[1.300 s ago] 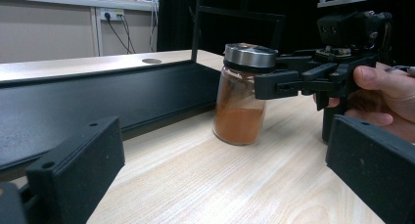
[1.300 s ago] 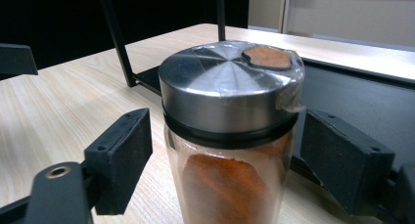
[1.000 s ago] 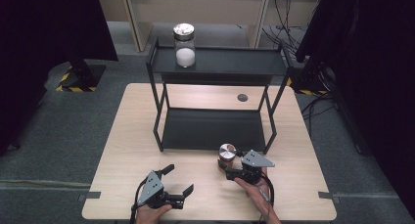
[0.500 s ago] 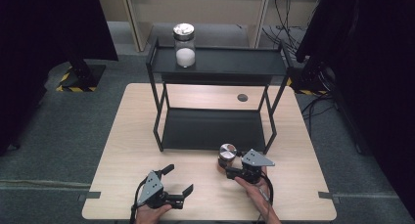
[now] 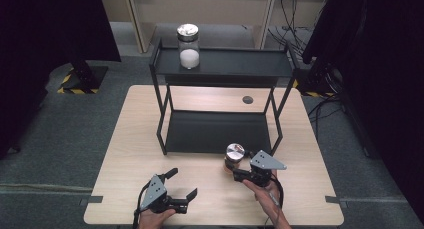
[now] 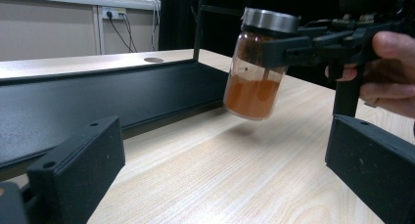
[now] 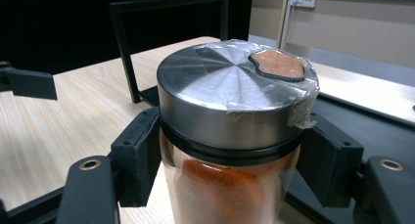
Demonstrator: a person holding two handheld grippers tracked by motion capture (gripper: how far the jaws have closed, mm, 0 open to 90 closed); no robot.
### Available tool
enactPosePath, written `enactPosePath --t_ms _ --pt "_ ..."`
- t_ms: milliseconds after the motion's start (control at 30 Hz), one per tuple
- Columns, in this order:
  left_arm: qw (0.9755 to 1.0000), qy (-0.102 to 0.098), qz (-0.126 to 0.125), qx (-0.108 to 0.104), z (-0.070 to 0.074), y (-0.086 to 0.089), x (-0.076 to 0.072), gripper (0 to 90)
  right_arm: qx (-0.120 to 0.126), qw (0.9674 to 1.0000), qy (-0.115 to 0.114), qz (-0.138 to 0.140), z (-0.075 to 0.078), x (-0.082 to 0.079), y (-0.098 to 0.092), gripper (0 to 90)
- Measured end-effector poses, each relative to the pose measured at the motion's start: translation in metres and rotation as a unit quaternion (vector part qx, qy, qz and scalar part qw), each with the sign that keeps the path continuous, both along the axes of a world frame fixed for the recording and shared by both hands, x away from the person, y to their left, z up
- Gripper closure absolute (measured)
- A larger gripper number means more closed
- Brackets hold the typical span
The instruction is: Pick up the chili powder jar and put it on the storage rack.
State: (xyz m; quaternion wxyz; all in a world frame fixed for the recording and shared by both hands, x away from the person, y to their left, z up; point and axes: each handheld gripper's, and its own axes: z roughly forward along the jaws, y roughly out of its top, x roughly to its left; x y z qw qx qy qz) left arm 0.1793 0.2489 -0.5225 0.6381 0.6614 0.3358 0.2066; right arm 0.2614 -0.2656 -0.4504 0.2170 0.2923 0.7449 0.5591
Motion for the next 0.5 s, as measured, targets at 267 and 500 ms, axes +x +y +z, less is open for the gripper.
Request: enactPosePath --t_ms 267,500 --pt "1.0000 0.002 0.000 -0.001 0.000 0.000 0.001 0.6 0.005 0.9999 -0.008 0.004 0.021 -0.001 -0.005 32.0" --pt "1.0000 0.002 0.000 -0.001 0.000 0.000 0.001 0.6 0.013 0.9997 -0.013 0.014 0.044 0.000 -0.007 32.0"
